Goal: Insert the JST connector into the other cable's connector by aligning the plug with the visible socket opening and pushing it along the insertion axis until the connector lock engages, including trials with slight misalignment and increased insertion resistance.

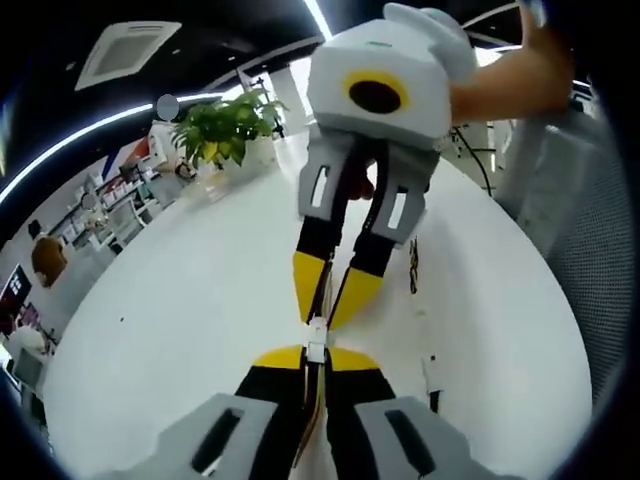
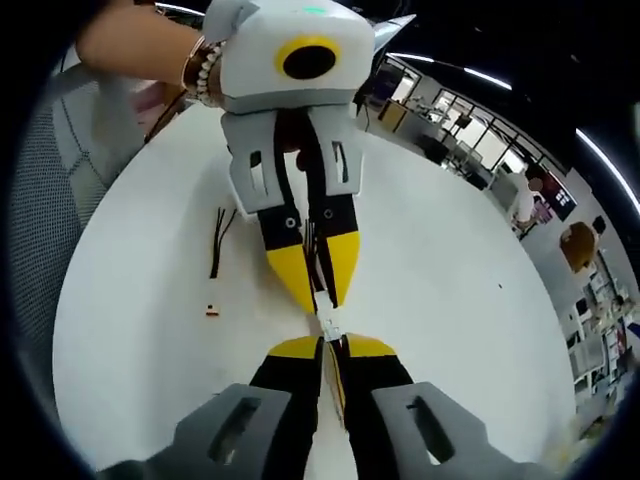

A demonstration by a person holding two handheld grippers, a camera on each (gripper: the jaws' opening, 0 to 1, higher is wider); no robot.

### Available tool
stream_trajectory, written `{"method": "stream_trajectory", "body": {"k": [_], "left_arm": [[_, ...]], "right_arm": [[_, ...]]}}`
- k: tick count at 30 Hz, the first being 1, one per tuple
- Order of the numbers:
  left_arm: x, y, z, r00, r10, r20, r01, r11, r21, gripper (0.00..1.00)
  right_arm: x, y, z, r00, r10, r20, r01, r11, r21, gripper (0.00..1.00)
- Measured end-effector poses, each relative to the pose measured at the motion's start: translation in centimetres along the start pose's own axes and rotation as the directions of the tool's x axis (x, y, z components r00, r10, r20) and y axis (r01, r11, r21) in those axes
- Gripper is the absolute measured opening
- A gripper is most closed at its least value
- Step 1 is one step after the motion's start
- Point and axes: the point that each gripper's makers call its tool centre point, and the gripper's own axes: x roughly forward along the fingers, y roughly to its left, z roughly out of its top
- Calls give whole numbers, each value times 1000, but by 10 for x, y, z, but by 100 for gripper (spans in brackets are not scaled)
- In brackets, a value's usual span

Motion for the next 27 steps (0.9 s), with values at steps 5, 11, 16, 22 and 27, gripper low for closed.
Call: {"method": "stream_trajectory", "body": {"k": [5, 11, 16, 22, 27], "left_arm": [[7, 2, -7, 1000, 5, -27, -5, 1000, 2, 0], [5, 5, -9, 999, 21, -38, -21, 1000, 6, 0], [5, 8, -7, 999, 37, -31, -38, 999, -15, 9], [-1, 3, -9, 998, 38, -53, -38, 999, 0, 11], [-13, 8, 0, 998, 65, -28, -65, 998, -25, 12]], "right_arm": [[6, -2, -5, 999, -31, -23, 32, 999, 26, 5], [7, -5, -5, 999, -42, 0, 42, 995, 88, 5], [8, -6, -5, 999, -54, 0, 53, 991, 125, 6], [-2, -14, -2, 997, -81, 17, 77, 981, 178, 16], [-16, -22, 1, 993, -113, 32, 103, 968, 229, 19]]}}
